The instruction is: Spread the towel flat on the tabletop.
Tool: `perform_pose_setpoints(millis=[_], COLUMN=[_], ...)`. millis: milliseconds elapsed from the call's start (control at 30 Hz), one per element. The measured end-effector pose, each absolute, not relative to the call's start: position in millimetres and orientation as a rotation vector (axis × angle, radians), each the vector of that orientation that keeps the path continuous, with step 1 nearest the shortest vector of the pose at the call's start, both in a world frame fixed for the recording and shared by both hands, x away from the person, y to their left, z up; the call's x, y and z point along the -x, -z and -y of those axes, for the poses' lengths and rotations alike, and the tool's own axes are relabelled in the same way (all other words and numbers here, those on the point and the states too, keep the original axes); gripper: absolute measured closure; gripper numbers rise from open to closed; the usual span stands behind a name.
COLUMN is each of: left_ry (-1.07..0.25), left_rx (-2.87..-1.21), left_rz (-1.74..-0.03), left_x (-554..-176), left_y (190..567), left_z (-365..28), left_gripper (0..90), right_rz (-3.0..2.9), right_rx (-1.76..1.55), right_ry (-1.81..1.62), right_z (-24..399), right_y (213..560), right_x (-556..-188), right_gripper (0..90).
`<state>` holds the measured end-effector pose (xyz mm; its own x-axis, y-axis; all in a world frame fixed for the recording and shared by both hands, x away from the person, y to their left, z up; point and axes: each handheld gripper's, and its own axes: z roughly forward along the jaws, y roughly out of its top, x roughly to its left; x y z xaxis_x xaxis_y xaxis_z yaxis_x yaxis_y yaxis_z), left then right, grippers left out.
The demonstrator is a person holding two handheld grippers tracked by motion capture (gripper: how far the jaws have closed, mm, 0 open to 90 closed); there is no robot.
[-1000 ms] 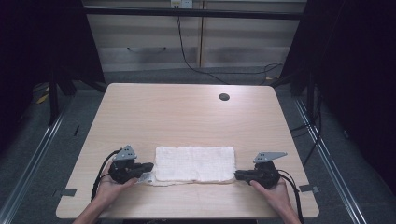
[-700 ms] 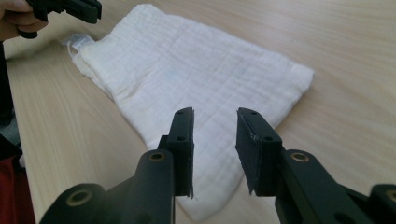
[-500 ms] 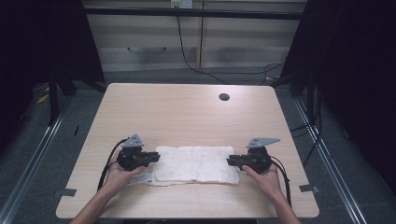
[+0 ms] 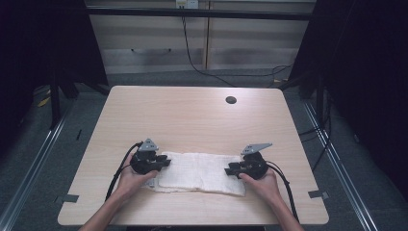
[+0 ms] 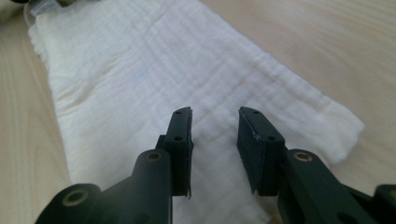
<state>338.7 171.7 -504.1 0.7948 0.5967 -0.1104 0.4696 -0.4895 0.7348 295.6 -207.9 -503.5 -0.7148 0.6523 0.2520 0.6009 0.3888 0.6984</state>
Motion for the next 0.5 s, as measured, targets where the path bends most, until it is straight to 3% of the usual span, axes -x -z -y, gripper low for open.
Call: perform_pose_setpoints(millis=[267, 400, 500], left_ry=[-0.113, -0.053, -0.049], left_rx=[-2.156, -2.150, -2.164], left_rz=[-0.764, -0.768, -0.751], left_x=[-322.3, -320.4, -321.7], left_y=[505.0, 504.1, 503.3], left_z=[-183.0, -186.5, -185.8], left_gripper=[71.4, 64.0, 63.8], right_rz=[-2.556, -2.575, -2.611], right_rx=[-1.111, -1.042, -1.141], right_ry=[-1.241, -1.191, -1.203], right_z=[209.8, 207.3, 207.9], right_y=[504.0, 502.0, 499.0], right_x=[-278.8, -275.9, -278.6], right_gripper=[65.3, 64.8, 64.2])
